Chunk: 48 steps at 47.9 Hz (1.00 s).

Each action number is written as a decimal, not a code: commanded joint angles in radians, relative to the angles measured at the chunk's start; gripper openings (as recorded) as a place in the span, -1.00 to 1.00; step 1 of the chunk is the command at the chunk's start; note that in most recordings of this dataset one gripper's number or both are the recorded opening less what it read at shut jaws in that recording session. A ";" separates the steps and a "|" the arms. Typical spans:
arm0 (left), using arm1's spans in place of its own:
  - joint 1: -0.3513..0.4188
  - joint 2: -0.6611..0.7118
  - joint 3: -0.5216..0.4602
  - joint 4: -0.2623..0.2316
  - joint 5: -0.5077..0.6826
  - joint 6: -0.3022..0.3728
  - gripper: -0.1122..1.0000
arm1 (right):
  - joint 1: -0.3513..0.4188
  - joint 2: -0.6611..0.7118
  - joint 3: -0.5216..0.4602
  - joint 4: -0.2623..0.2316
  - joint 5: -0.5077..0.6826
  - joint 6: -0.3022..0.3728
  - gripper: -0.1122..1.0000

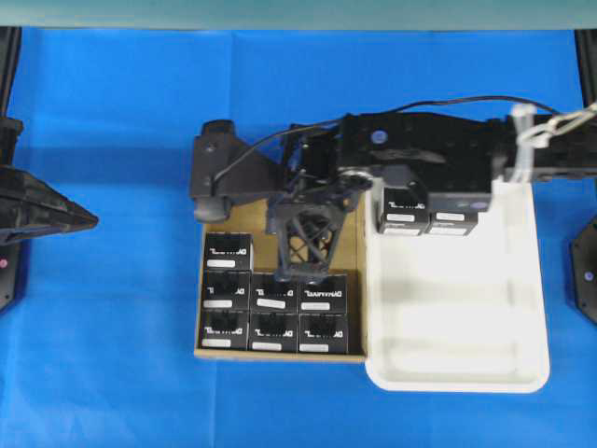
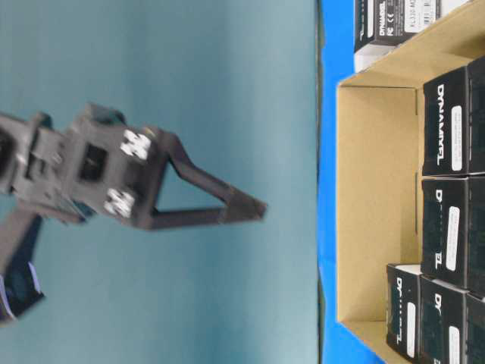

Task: Pick the box from inside the cardboard box.
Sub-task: 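Swing the right gripper over the cardboard box toward the top-right black box, then lower the open right gripper around the top-right black box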

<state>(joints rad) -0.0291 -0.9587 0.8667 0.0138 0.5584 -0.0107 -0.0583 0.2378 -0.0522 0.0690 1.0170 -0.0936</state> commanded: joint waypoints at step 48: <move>-0.002 0.012 -0.026 0.003 -0.002 -0.002 -0.88 | -0.003 0.186 -0.080 0.005 -0.109 -0.008 0.94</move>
<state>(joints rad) -0.0291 -0.9526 0.8682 0.0153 0.5614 -0.0123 -0.0644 0.4096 -0.1150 0.0706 0.9143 -0.1012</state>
